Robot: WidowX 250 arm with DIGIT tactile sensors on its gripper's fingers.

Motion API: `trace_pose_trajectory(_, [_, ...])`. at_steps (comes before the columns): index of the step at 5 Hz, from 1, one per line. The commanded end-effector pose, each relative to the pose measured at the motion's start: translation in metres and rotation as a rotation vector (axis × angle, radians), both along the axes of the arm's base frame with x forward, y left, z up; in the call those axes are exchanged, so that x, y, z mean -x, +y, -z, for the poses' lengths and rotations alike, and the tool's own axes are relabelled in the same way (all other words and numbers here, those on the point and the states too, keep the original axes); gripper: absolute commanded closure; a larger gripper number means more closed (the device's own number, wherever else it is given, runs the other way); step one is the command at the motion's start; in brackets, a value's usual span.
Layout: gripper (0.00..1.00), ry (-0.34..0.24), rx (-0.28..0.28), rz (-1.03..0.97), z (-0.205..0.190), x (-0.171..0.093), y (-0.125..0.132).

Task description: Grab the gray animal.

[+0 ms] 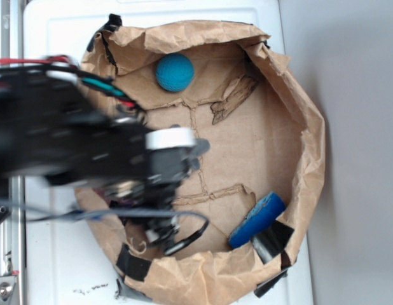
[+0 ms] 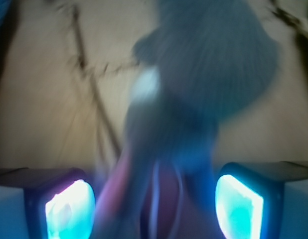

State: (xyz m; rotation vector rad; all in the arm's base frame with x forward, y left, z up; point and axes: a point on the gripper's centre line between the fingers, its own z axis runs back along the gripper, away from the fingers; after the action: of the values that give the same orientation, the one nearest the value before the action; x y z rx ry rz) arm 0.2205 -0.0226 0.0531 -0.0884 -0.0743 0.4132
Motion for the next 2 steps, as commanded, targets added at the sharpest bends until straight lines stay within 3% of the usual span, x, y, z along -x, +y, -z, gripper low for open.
trace_pose_trajectory(1, [0.0, -0.118, -0.012, -0.03, -0.056, 0.021, -0.008])
trace_pose_trajectory(2, [1.0, -0.124, -0.01, -0.058, -0.062, 0.032, -0.007])
